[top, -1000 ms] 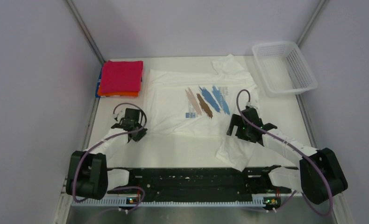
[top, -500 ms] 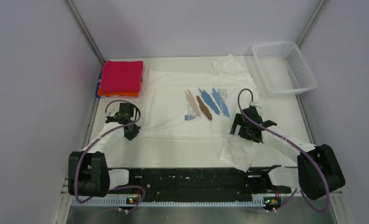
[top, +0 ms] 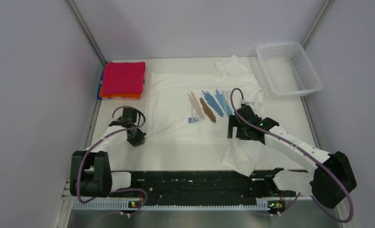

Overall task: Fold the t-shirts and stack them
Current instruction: Grab the side of the flattened tshirt closest away from the robot with both arms

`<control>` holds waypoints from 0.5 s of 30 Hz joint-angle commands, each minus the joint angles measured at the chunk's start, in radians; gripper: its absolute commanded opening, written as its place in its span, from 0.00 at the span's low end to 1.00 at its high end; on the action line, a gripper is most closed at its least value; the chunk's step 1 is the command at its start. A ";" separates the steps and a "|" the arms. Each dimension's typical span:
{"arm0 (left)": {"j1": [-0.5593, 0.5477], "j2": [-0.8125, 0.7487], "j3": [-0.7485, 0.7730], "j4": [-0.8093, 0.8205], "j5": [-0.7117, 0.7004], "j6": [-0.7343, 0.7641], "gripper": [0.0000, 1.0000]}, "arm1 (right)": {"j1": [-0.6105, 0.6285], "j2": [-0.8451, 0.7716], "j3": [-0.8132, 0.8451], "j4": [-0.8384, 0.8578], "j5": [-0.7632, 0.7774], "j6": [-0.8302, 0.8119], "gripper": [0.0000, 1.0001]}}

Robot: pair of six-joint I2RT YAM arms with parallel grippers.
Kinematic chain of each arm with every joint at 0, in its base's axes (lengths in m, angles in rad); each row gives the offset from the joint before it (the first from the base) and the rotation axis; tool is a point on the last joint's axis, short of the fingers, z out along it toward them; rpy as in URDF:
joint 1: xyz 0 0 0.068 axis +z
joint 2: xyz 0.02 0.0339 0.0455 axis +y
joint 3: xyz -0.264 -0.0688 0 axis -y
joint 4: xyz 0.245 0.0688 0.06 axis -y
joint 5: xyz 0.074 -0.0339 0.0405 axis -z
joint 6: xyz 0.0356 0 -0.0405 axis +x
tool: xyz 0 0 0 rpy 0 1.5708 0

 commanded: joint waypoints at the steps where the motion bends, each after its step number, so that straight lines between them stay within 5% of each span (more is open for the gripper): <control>1: 0.005 -0.015 -0.024 0.038 0.018 -0.002 0.00 | 0.076 -0.094 0.022 -0.255 0.059 0.111 0.98; 6: 0.005 -0.023 -0.042 0.042 0.025 0.004 0.00 | 0.251 -0.168 -0.072 -0.368 -0.054 0.276 0.85; 15: 0.005 -0.028 -0.039 0.043 0.027 0.003 0.00 | 0.298 -0.080 -0.209 -0.147 -0.116 0.292 0.62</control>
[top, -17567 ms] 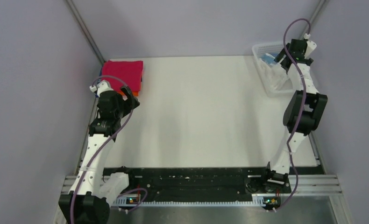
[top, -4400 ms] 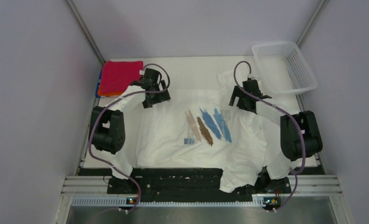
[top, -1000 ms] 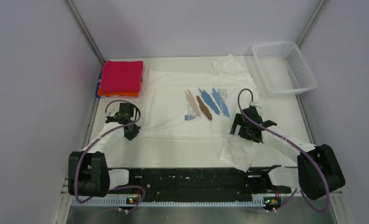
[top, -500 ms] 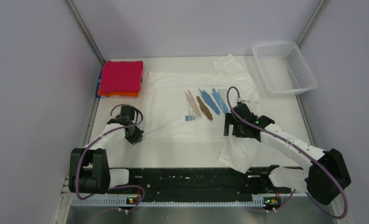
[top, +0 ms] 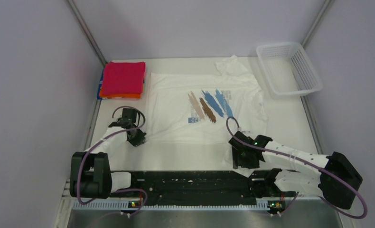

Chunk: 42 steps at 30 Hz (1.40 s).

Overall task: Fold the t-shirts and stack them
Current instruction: Grab the side of the flattened tshirt closest away from the robot with both arms, then fold the flattened tshirt in 1/3 of the way

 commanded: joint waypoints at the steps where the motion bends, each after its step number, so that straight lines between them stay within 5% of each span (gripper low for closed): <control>1: 0.004 -0.015 -0.019 0.010 0.005 0.004 0.00 | 0.008 0.064 -0.020 0.121 -0.015 0.037 0.61; 6: 0.004 -0.018 -0.027 0.014 0.004 0.004 0.00 | 0.007 0.132 -0.026 0.180 0.023 0.080 0.50; 12: 0.003 -0.043 -0.001 -0.062 -0.011 0.001 0.00 | 0.007 0.107 0.032 0.091 0.058 0.109 0.01; 17: 0.004 -0.114 0.005 -0.229 -0.077 -0.046 0.00 | 0.022 -0.008 0.076 -0.134 0.001 0.123 0.00; 25: 0.004 -0.234 -0.050 -0.240 -0.038 -0.078 0.00 | 0.087 -0.066 0.096 -0.214 0.007 0.202 0.00; 42: 0.004 -0.098 0.150 -0.150 0.015 -0.065 0.00 | -0.197 0.155 0.475 0.007 0.267 -0.230 0.00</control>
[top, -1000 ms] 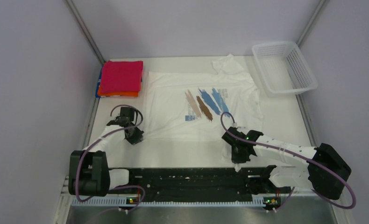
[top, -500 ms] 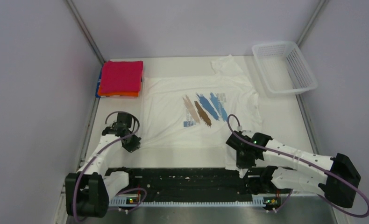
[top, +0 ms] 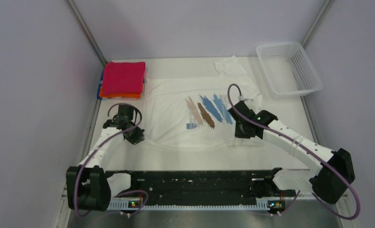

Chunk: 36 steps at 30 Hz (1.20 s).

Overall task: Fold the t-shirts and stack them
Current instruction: Fold the flattened tshirt in 1/3 of the way

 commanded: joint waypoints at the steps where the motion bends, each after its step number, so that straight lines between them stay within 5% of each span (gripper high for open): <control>1: 0.004 0.064 0.099 0.055 -0.021 0.008 0.00 | -0.085 0.059 0.120 0.099 0.082 -0.163 0.00; 14: 0.026 0.270 0.307 0.065 -0.109 0.020 0.00 | -0.243 0.233 0.303 0.250 0.078 -0.355 0.00; 31: 0.041 0.360 0.337 0.228 -0.150 0.064 0.00 | -0.326 0.431 0.446 0.377 -0.026 -0.619 0.02; 36: 0.041 0.464 0.399 0.230 -0.190 0.080 0.23 | -0.356 0.635 0.608 0.358 -0.061 -0.661 0.08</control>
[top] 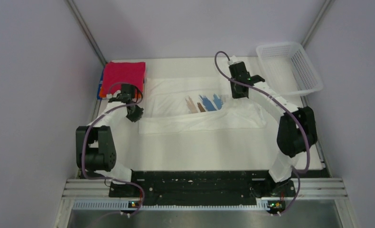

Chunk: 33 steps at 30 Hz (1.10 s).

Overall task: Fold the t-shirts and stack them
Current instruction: Fold the flattened tshirt in 1/3 of the way

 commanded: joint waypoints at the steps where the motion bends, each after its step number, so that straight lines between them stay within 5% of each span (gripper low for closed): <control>1: 0.006 0.081 0.107 0.032 -0.064 0.030 0.29 | -0.036 0.166 0.182 0.031 -0.048 -0.061 0.13; 3: 0.005 0.120 0.178 -0.018 -0.063 0.047 0.52 | -0.053 0.254 0.292 -0.007 -0.067 -0.021 0.49; 4: 0.005 0.131 0.214 -0.045 -0.063 0.054 0.59 | -0.061 0.287 0.349 -0.037 -0.071 0.000 0.89; 5: 0.006 0.134 0.236 -0.063 -0.063 0.063 0.68 | -0.062 0.303 0.383 -0.052 -0.069 0.016 0.97; 8: 0.005 0.098 0.253 -0.085 -0.056 0.075 0.82 | -0.062 0.259 0.365 -0.021 -0.069 0.052 0.99; 12: 0.006 0.007 0.177 -0.048 0.028 0.097 0.94 | -0.061 0.089 0.128 0.091 -0.079 0.118 0.99; 18: -0.019 -0.078 0.015 0.052 0.212 0.121 0.99 | -0.062 -0.044 -0.190 0.222 -0.226 0.211 0.99; 33: -0.029 -0.114 -0.045 -0.001 0.122 0.141 0.99 | -0.058 0.215 -0.084 0.384 -0.450 0.299 0.99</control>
